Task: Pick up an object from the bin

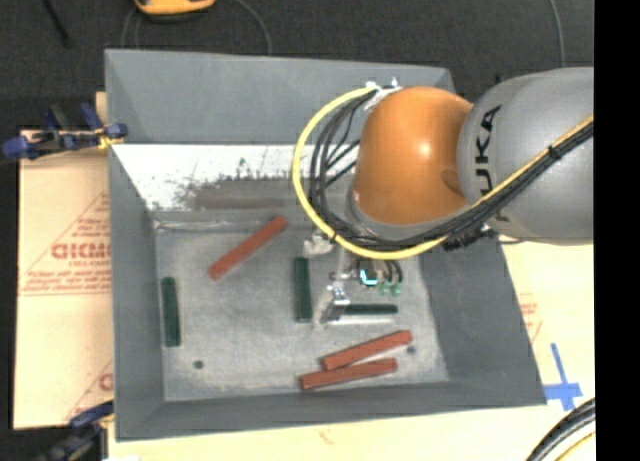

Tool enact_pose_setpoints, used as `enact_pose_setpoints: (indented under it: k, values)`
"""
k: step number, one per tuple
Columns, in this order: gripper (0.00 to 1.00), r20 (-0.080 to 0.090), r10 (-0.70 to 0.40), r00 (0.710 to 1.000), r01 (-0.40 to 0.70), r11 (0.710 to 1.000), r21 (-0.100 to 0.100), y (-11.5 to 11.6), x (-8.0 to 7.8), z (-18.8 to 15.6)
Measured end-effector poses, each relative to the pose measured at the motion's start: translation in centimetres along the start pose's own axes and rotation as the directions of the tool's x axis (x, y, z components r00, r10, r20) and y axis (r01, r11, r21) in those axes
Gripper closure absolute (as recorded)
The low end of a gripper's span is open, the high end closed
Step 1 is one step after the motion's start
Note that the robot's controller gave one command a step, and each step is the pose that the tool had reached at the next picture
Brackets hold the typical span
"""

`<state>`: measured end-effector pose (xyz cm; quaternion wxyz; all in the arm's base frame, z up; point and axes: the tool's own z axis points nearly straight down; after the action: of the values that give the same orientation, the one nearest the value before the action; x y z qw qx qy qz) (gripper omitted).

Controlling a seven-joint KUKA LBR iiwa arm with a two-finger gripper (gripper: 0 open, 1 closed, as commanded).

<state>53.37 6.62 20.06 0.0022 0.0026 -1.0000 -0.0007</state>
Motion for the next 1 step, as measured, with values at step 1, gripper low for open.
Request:
enact_pose_setpoints:
  k: [1]
  values:
    - [0.0, 0.007, 0.001, 1.0, -0.001, 1.0, -0.001, -0.01, -0.15, -0.4]
